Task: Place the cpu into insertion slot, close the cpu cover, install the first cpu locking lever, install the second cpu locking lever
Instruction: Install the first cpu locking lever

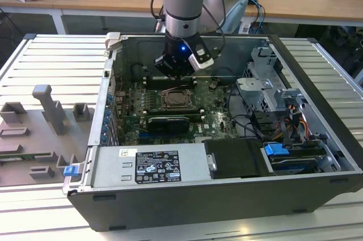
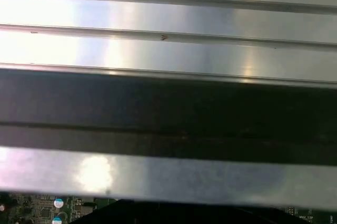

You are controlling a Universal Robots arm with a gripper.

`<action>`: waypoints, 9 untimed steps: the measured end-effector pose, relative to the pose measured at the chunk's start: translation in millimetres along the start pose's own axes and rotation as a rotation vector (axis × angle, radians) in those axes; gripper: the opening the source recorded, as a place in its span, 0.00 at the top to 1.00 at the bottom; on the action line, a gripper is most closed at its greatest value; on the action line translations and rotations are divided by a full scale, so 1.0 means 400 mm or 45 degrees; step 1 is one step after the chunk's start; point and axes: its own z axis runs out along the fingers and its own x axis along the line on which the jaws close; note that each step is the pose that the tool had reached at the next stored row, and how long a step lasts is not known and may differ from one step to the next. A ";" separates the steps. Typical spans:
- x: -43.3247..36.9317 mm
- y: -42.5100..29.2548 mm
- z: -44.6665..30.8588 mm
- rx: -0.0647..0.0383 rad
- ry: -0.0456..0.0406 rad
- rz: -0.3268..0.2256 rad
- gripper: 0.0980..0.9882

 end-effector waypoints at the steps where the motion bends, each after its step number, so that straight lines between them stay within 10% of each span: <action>1: -0.005 0.000 0.002 0.000 0.000 0.000 0.99; 9: -0.020 -0.002 0.014 0.004 0.000 0.000 0.99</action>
